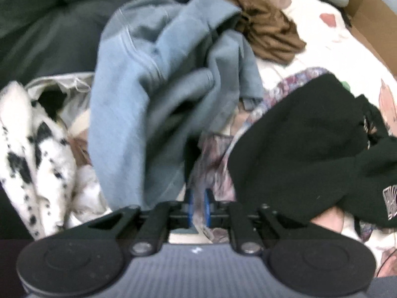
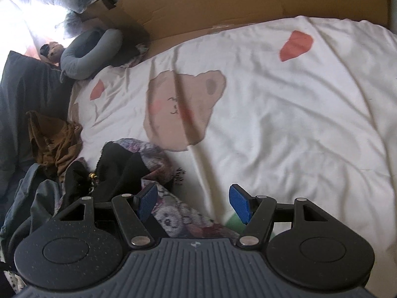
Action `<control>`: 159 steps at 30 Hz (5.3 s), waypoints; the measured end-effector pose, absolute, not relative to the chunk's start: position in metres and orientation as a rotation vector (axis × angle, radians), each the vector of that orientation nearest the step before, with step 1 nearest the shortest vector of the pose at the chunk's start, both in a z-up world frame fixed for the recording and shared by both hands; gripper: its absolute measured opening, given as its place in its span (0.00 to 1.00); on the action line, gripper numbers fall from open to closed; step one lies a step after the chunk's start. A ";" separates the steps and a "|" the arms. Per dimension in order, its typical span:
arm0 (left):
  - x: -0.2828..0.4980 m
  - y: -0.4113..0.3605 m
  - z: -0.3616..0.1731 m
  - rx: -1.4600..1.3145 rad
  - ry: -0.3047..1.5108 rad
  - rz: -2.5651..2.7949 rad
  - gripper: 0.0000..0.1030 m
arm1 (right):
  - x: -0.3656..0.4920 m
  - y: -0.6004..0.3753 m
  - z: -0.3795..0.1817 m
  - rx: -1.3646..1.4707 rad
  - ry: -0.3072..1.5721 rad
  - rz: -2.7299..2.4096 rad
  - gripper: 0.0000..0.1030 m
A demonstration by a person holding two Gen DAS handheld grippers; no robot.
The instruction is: Fold clothes
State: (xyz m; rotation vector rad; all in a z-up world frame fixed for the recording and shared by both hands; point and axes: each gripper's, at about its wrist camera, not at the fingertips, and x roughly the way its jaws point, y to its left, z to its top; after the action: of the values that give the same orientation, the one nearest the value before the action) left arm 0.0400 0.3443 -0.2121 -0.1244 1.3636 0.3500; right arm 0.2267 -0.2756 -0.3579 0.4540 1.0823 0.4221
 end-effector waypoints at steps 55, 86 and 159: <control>0.255 0.219 -0.374 0.111 1.289 -0.147 0.90 | 0.225 -0.195 -0.403 0.309 1.252 0.618 0.53; 0.162 0.220 -0.334 0.105 1.244 -0.249 0.04 | 0.186 -0.252 -0.363 0.299 1.208 0.594 0.02; 0.225 0.153 -0.345 -0.420 1.124 -0.098 0.51 | 0.160 -0.311 -0.363 0.423 1.273 0.374 0.42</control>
State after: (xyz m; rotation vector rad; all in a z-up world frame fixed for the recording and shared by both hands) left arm 0.2255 0.1534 -0.3454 -0.4200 1.1236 -0.0976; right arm 0.1597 -0.3114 -0.3632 0.4235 1.2730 0.3743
